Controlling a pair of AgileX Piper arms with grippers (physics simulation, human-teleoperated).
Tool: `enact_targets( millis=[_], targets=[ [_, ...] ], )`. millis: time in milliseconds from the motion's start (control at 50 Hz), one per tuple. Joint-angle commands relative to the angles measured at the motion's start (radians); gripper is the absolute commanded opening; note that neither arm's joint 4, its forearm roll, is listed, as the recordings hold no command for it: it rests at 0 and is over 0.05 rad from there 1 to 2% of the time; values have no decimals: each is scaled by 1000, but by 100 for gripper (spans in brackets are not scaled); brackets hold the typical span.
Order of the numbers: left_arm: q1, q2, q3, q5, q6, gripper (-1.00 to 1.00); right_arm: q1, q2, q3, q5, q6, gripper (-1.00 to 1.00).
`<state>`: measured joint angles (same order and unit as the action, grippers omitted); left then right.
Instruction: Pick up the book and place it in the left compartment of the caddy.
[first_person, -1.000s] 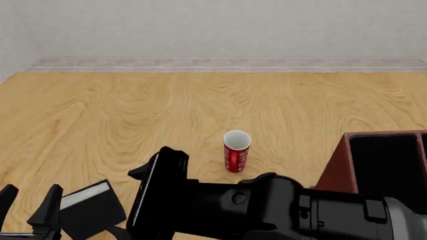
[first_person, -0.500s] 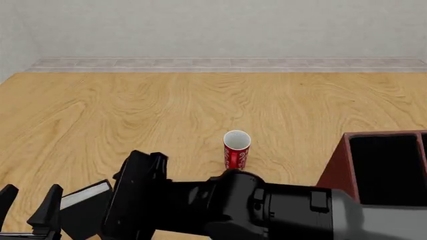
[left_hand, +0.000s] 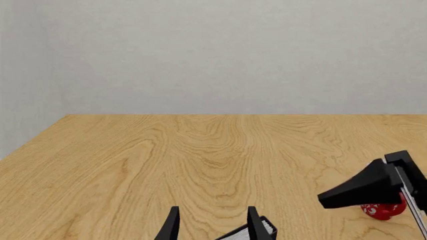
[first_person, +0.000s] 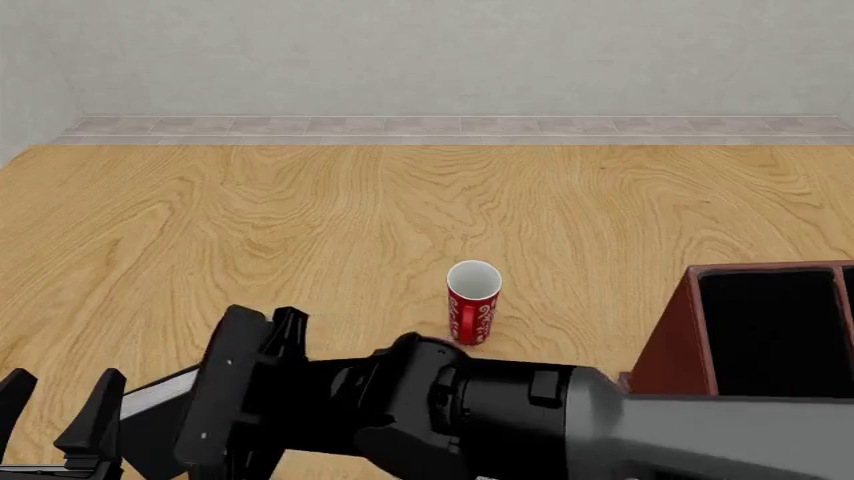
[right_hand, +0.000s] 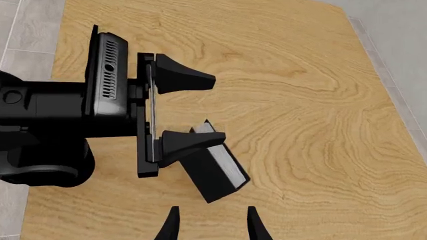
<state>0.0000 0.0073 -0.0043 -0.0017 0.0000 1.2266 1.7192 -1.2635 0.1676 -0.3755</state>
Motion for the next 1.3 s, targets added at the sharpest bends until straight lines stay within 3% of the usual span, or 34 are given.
enact_targets(
  millis=[20,1300],
  targets=[
    [0,0,0,0,0,100,-4,45,-28,2,-10,100],
    [0,0,0,0,0,100,-75,260,-199,10,-110,100]
  ],
)
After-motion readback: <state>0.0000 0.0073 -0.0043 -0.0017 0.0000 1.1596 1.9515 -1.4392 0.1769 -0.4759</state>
